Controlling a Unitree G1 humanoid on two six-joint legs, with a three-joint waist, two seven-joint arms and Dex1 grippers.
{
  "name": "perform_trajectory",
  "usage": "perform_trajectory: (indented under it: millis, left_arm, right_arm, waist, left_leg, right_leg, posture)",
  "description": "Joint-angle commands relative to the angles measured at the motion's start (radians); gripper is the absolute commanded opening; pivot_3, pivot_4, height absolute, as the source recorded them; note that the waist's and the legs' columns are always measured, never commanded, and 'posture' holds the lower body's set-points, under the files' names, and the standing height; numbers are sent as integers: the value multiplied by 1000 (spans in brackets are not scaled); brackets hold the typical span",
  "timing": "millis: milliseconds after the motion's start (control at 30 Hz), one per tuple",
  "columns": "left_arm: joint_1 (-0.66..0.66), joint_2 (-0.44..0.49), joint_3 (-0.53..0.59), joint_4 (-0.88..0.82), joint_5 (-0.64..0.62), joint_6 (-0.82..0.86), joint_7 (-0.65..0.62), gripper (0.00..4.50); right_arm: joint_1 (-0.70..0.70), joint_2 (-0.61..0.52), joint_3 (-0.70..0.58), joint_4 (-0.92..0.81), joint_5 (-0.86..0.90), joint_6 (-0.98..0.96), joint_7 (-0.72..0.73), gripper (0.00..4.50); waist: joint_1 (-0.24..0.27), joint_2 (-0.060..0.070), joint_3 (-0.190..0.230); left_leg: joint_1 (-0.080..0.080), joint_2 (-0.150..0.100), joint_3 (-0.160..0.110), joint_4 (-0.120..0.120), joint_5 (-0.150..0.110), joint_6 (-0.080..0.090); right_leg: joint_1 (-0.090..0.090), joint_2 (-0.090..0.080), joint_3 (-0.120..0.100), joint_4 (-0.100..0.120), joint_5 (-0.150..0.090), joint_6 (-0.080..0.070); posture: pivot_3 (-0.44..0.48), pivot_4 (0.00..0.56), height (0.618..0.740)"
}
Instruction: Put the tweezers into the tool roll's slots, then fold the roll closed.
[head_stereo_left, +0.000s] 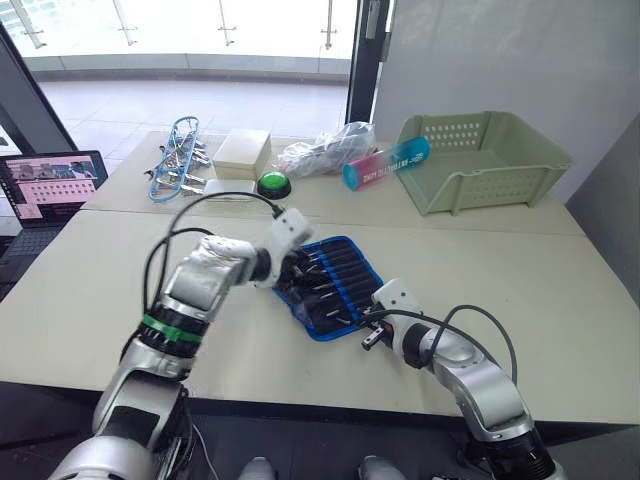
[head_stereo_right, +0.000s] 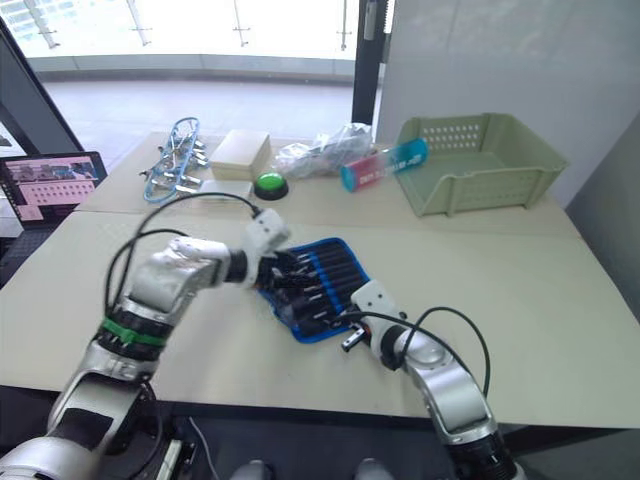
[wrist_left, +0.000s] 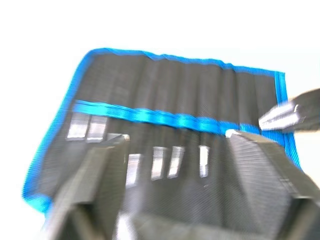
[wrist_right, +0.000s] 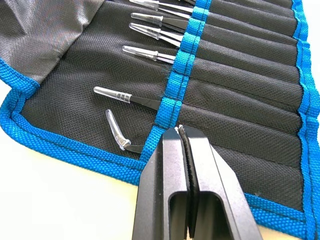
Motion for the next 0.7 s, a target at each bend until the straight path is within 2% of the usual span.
perform_trajectory:
  millis: [33, 167, 233, 300, 400, 533, 700]
  left_arm:
    - [67, 51, 106, -97, -57, 54, 20, 4485]
    - [347, 54, 360, -252, -52, -75, 155, 4485]
    - [465, 29, 437, -329, -56, -186, 185, 4485]
    - [591, -4, 515, -391, -71, -193, 235, 4485]
    - [762, -40, 588, -476, -81, -224, 273, 4485]
    - [977, -140, 730, -563, -150, -297, 296, 4485]
    - [1107, -182, 772, -602, -193, -356, 313, 4485]
  right_arm:
    - [22, -10, 30, 68, -1, 31, 14, 0]
    - [11, -21, 20, 79, 2, 24, 25, 0]
    - [15, -28, 17, 77, 5, 22, 29, 0]
    - [17, -33, 16, 78, 7, 20, 33, 0]
    - [16, -40, 16, 82, 10, 18, 40, 0]
    - [5, -48, 23, 99, 10, 10, 57, 0]
    - [-6, -51, 31, 117, 9, -1, 73, 0]
  waist:
    - [-1, 0, 0]
    - [-13, 0, 0]
    - [-11, 0, 0]
    - [0, -2, 0]
    - [7, -2, 0]
    - [8, -4, -1]
    - [8, -4, -1]
  left_leg:
    - [0, 0, 0, 0, 0, 0]
    - [2, 0, 0, -1, 0, 0]
    - [1, 1, 0, -1, 0, 0]
    - [0, 1, 0, 0, 0, 0]
    - [2, 1, 0, 0, 0, 0]
    - [2, 1, 0, 0, 0, -1]
    - [2, 1, 0, 0, 0, -1]
  right_leg:
    - [0, 0, 0, 0, 0, 0]
    - [0, 0, 1, 1, 0, 0]
    - [-1, 0, 0, 1, 0, -1]
    - [0, 0, 0, 0, 0, -1]
    - [2, -1, 0, -1, 0, -1]
    - [2, -1, 0, -1, 0, -1]
    - [2, -1, 0, -2, 0, -1]
  posture:
    - [0, 150, 740]
    - [0, 150, 740]
    - [0, 150, 740]
    - [0, 150, 740]
    - [0, 150, 740]
    - [0, 150, 740]
    - [0, 150, 740]
